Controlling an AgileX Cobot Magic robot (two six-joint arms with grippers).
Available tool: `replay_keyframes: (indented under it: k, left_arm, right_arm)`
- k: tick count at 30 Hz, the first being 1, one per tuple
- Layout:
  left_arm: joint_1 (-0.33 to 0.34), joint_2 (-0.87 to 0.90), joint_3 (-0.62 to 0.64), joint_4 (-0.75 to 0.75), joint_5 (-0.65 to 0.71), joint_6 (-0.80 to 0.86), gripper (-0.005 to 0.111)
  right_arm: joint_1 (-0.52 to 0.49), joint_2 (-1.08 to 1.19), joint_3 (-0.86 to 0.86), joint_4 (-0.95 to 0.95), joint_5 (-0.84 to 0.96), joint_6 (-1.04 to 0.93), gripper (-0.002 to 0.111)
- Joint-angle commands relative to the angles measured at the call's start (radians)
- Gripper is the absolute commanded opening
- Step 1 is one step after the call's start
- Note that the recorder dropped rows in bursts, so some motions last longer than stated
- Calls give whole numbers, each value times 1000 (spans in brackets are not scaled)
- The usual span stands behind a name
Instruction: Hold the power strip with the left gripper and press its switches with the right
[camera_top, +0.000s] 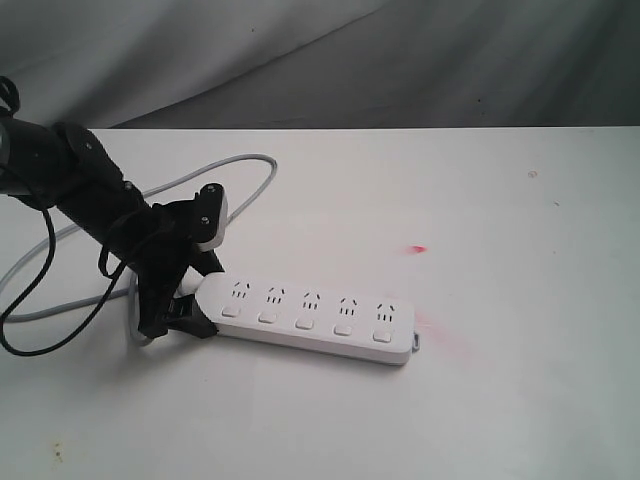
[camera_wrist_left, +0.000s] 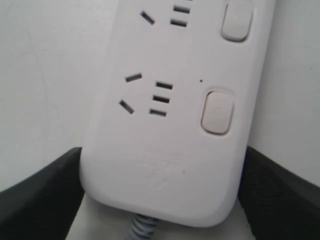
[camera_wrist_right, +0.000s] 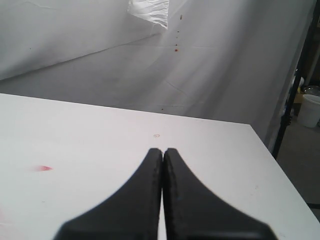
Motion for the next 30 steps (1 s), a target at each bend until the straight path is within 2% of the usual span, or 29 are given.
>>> replay_keyframes:
  k: [1,18,25,30]
  left_arm:
    - [-5,3,-4,-10,-13,-13,73]
    - [-5,3,-4,-10,-13,-10,73]
    - [-5,3,-4,-10,-13,-12,73]
    - [-5,3,-4,-10,-13,-12,73]
  right_arm:
    - [-9,-7,7,-10,-12,5,0]
    - [-9,-5,-7,-10,-5,5,0]
    - [-9,38,-299,-10,294,5,0]
    - [-9,208,-494,18,353,5,0]
